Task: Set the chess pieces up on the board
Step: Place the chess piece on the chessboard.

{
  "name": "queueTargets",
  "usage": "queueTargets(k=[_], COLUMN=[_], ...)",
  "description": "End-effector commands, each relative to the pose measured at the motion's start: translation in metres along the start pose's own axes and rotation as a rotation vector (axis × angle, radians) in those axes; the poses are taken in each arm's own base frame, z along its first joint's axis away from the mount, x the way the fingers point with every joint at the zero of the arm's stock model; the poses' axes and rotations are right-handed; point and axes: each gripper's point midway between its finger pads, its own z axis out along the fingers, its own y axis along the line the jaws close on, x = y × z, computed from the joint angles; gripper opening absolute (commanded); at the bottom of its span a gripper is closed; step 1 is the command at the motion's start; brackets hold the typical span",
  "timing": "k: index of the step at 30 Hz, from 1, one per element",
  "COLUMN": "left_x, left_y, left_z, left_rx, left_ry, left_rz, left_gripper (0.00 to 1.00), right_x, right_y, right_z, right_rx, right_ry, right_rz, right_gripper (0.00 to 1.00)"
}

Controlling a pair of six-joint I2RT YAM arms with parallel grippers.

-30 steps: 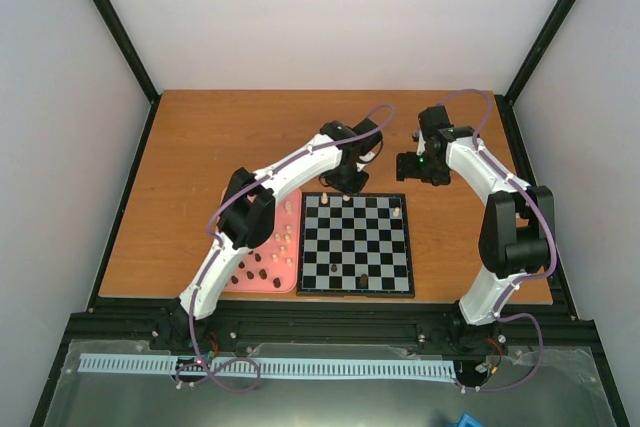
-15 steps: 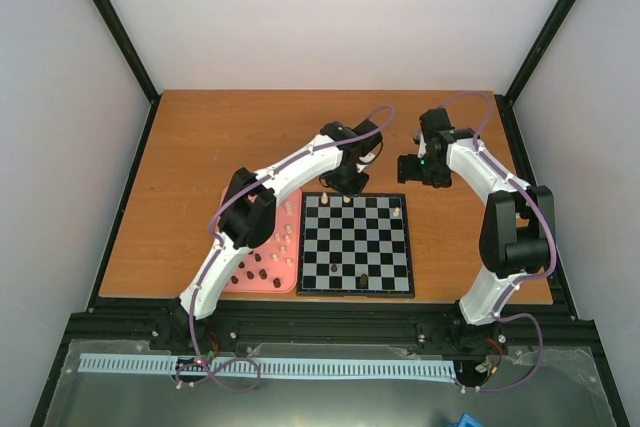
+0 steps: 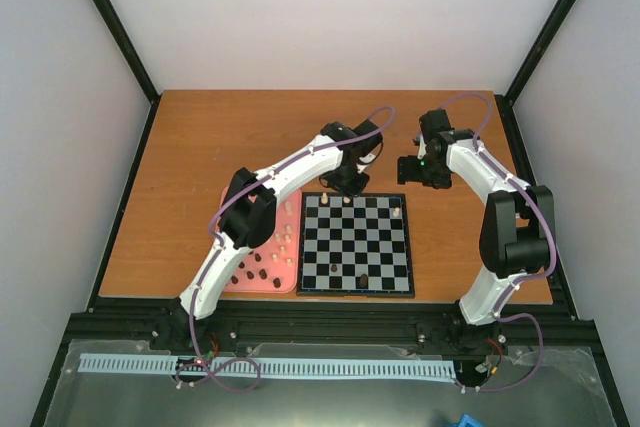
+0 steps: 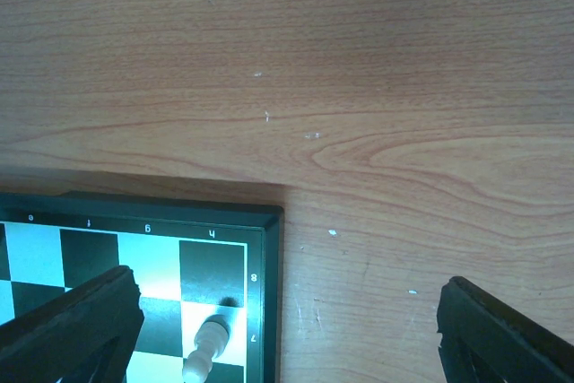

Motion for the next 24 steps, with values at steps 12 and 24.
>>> queueTargets(k=[12,24], left_x=[-0.022,-0.028], left_y=[0.008,0.132], left_z=[-0.044,-0.148], left_rx=[-0.042,-0.177], left_ry=[-0.133,-0.372], left_rz=[-0.014,-0.299], left_gripper=[0.68,0.84], right_x=[-0.006,-0.002], right_y=[0.004,0.005], right_z=[-0.014,-0.011], right_rx=[-0.038,-0.050], right_ry=[-0.042,-0.027], right_rz=[-0.012,-0.010], right_gripper=[0.92,0.92])
